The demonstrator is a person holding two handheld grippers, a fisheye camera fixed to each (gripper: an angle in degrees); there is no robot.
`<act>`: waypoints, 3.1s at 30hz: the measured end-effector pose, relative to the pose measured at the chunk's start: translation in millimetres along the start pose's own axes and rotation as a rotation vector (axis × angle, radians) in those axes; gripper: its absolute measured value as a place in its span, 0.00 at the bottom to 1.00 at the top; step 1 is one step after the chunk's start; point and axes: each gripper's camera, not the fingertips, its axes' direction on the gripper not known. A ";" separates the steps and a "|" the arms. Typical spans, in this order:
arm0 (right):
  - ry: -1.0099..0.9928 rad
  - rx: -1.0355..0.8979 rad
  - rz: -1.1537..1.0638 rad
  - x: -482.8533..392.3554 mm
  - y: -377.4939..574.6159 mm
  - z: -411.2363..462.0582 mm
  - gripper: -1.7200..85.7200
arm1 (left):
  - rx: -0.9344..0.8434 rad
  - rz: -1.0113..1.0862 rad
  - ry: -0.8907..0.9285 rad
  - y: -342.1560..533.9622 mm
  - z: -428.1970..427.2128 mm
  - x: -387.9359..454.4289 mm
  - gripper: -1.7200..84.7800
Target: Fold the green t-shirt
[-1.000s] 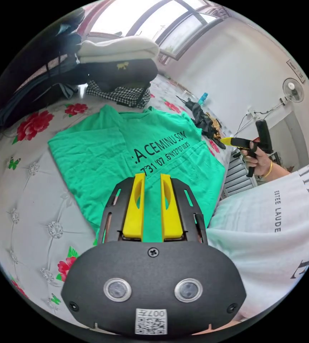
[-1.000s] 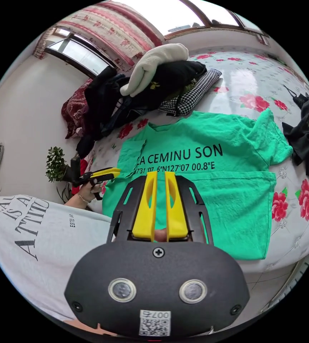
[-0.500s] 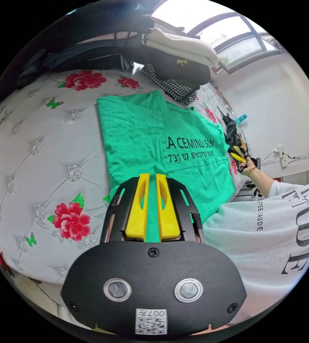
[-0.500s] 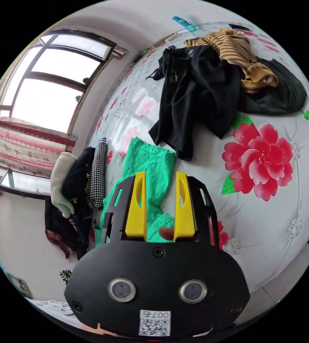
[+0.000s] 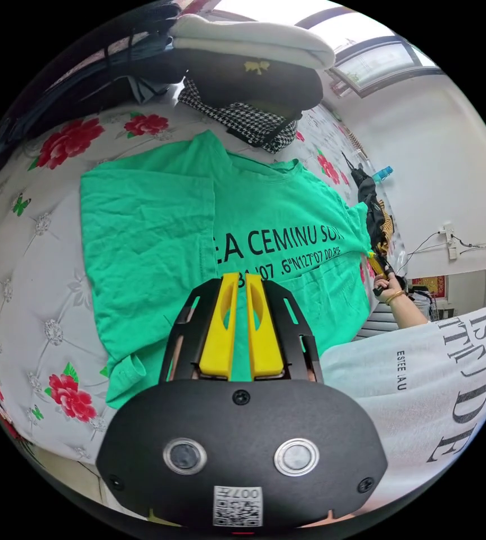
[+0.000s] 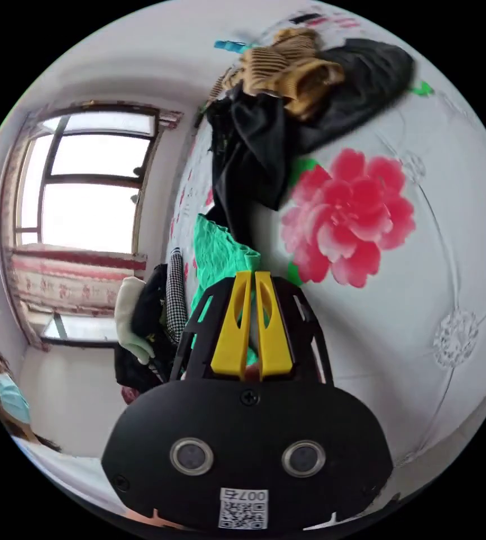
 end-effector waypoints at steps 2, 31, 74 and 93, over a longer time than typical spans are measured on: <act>-0.140 0.038 0.182 35.0 8.1 -3.9 0.02 | -0.007 -0.022 0.015 -0.9 7.1 -0.6 0.02; 0.313 -0.726 -1.213 -210.5 297.2 86.3 0.08 | 0.118 -0.130 -0.095 136.1 -128.2 -58.9 0.11; 0.042 -0.551 -0.457 -210.6 41.1 123.5 0.11 | 0.486 -0.566 0.359 -97.1 -259.2 -191.2 0.15; 0.077 -0.430 -0.205 -103.8 9.5 84.5 0.07 | 0.228 -0.527 0.234 -6.9 -224.8 -139.7 0.09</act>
